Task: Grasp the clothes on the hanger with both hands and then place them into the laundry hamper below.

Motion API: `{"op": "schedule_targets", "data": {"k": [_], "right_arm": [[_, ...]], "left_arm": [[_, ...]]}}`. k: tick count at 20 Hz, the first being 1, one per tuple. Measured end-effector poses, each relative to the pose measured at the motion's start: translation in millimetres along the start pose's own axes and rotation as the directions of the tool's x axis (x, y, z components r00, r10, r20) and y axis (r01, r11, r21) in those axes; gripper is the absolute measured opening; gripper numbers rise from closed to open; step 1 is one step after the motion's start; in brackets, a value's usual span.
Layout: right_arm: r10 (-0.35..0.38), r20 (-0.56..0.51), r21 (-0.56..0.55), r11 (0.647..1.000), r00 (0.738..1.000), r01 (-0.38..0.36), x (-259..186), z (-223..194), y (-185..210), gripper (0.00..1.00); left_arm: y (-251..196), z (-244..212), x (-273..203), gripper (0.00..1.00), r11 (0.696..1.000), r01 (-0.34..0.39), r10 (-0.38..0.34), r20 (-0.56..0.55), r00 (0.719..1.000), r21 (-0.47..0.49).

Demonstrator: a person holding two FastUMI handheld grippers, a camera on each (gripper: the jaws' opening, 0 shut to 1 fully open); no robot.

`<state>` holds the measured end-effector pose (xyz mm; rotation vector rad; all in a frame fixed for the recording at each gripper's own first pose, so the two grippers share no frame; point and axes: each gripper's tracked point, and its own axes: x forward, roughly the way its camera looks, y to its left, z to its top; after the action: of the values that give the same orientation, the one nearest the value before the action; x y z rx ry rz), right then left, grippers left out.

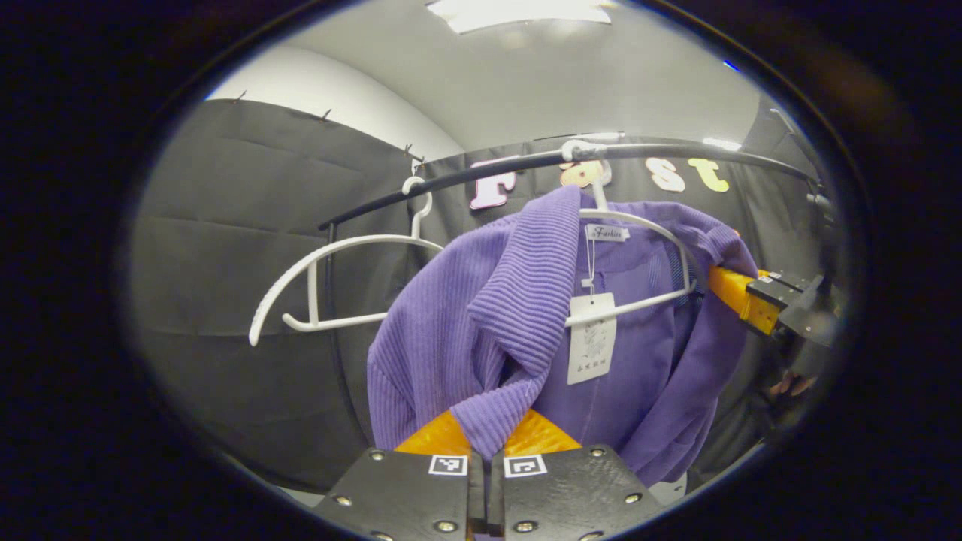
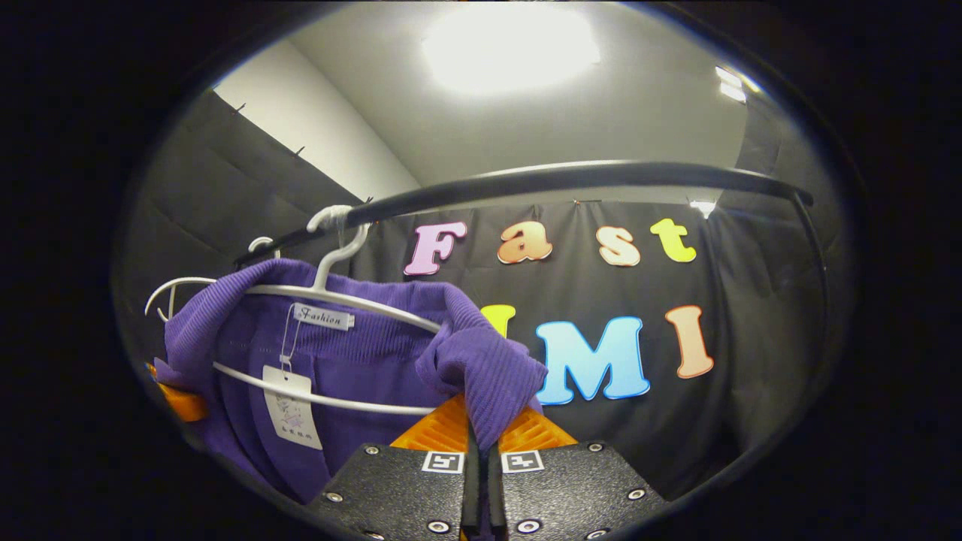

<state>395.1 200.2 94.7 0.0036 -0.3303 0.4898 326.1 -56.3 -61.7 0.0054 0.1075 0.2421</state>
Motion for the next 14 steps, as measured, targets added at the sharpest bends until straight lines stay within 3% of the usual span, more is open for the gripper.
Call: {"op": "schedule_targets", "data": {"k": [5,7,9,11,12,14], "right_arm": [[-0.026,0.087,-0.031,0.999,0.996,0.028,3.2,37.5,-14.6,0.04],[-0.041,0.118,-0.047,0.998,0.992,0.047,4.9,48.6,-18.5,0.04],[-0.045,0.152,-0.066,0.996,0.987,0.056,6.8,60.4,-21.8,0.05],[-0.041,0.190,-0.096,0.994,0.981,0.060,11.2,70.0,-24.7,0.05],[-0.039,0.207,-0.116,0.991,0.977,0.065,13.3,74.5,-26.1,0.05],[-0.035,0.235,-0.148,0.986,0.971,0.071,14.8,82.3,-29.3,0.05]], "left_arm": [[10.0,45.8,-26.8,0.02,0.997,0.021,-0.027,0.082,0.996,0.068],[20.4,56.5,-33.0,0.07,0.996,0.016,-0.024,0.092,0.995,0.083],[33.9,67.8,-39.6,0.00,0.996,0.004,-0.013,0.108,0.994,0.084],[47.0,80.8,-39.2,0.07,0.996,-0.014,0.003,0.130,0.992,0.087],[52.1,87.1,-39.2,0.02,0.996,-0.019,0.007,0.139,0.990,0.088],[67.5,102.7,-42.6,0.07,0.994,-0.049,0.031,0.168,0.985,0.100]]}}
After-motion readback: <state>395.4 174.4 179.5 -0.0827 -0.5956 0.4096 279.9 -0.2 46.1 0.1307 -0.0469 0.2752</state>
